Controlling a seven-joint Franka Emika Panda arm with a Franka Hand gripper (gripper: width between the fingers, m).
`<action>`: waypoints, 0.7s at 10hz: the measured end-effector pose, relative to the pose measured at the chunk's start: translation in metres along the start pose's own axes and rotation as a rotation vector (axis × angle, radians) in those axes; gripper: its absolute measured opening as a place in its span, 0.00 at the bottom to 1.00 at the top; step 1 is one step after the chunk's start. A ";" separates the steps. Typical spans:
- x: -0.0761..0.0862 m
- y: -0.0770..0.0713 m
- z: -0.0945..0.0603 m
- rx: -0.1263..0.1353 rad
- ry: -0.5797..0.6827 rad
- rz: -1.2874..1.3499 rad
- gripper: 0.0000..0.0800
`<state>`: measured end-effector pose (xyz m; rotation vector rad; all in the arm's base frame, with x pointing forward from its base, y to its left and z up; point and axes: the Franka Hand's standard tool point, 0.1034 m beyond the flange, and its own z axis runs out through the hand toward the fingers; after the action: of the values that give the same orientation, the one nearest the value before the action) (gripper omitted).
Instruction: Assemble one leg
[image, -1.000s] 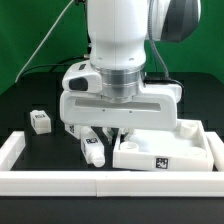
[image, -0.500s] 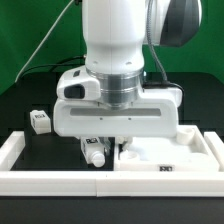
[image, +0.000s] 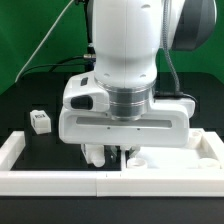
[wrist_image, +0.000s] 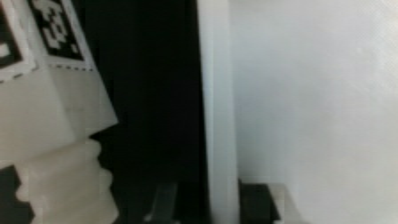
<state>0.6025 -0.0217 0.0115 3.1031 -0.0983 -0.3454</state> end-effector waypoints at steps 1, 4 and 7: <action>0.000 0.000 0.000 0.000 0.000 -0.005 0.07; 0.000 0.000 -0.003 0.001 0.002 -0.005 0.31; -0.010 0.011 -0.037 0.018 0.024 -0.022 0.71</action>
Offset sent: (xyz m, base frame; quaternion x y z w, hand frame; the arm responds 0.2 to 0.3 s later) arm 0.0000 0.0000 0.0000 0.0000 0.0000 0.0000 1.0000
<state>0.6004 -0.0317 0.0502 3.1278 -0.0676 -0.3098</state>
